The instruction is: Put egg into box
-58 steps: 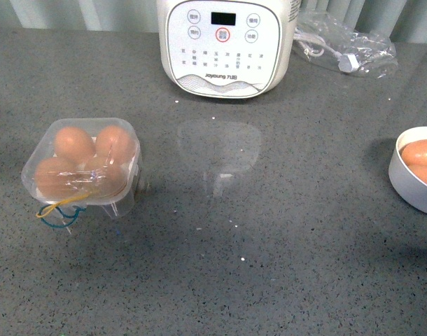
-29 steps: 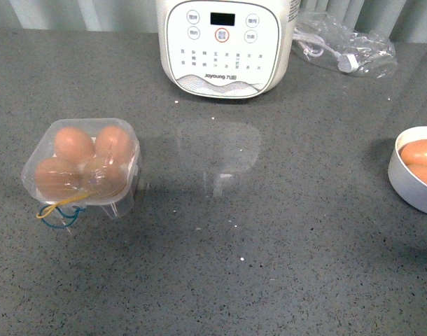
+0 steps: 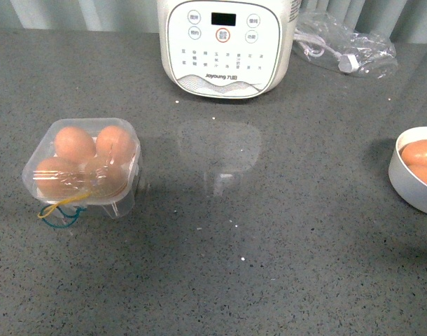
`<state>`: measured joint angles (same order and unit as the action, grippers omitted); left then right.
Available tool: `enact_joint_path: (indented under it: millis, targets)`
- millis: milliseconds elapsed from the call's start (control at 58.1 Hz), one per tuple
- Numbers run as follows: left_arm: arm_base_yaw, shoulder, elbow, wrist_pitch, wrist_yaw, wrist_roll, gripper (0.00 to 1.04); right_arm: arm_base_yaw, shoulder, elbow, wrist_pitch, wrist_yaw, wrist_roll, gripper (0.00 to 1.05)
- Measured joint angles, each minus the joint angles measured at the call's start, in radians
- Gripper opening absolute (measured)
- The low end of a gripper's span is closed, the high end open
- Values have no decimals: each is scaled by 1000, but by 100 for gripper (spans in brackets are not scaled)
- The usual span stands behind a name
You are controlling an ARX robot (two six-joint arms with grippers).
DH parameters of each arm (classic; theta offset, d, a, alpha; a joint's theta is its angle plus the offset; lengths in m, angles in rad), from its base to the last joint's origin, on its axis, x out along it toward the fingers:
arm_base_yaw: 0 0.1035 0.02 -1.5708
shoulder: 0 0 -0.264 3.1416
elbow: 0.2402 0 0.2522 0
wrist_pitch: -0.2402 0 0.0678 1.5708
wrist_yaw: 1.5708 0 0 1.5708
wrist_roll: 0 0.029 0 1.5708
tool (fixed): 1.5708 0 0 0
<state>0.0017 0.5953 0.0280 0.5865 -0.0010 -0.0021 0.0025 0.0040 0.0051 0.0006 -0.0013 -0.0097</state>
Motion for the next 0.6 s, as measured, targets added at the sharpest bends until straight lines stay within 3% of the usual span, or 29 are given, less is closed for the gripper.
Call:
enact_joint_path:
  millis: [603]
  targets:
    - [0, -292, 0, -278, 0, 0, 4, 0, 0, 0, 0, 0, 0, 97]
